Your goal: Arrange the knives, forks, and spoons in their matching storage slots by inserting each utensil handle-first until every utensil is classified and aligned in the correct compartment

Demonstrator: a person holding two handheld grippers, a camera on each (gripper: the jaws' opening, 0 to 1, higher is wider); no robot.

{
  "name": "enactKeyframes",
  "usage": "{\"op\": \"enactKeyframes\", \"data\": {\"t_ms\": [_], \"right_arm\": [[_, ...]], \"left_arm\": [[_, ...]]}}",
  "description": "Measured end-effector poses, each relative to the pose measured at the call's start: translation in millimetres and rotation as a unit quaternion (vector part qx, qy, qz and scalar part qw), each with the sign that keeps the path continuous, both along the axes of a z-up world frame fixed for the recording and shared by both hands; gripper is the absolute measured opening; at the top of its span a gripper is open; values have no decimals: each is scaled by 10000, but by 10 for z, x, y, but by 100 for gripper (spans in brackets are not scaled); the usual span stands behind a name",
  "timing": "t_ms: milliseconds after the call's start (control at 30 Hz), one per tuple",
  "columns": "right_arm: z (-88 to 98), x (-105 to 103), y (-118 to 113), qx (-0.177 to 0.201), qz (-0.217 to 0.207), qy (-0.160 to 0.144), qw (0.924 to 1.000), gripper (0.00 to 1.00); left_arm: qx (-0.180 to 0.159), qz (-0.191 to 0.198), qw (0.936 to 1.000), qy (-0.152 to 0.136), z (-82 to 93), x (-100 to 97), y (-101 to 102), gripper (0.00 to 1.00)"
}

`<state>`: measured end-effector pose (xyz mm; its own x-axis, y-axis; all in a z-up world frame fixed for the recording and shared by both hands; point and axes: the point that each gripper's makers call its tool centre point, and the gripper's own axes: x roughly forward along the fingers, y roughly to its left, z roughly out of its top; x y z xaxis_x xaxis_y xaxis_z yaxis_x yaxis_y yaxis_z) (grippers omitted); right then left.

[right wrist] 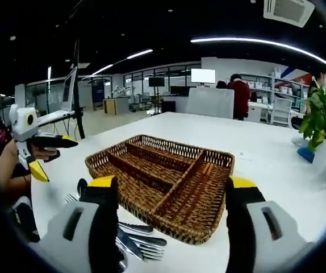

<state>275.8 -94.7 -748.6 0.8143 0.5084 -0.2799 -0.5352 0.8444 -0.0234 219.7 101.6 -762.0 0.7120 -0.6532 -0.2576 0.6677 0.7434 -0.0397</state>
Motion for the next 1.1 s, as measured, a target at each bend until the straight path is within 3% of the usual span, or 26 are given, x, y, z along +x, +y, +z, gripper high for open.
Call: {"op": "enactKeyframes", "data": {"t_ms": [200, 300, 467, 700, 1100], "right_arm": [[-118, -188, 29, -146, 170, 96, 9997, 88], [-229, -293, 41, -346, 234, 328, 9986, 91], [-325, -422, 63, -255, 227, 591, 9977, 91], [-317, -501, 111, -119, 232, 609, 9978, 93], [-327, -516, 122, -467, 357, 428, 9973, 95]], "left_arm": [[-76, 13, 10000, 0, 39, -4, 2, 99], [-47, 88, 9999, 55, 26, 5, 34, 99], [-14, 145, 9998, 95, 14, -9, 62, 99], [40, 171, 9998, 46, -1, -2, 90, 99], [107, 179, 9997, 94, -58, -2, 96, 99]]}}
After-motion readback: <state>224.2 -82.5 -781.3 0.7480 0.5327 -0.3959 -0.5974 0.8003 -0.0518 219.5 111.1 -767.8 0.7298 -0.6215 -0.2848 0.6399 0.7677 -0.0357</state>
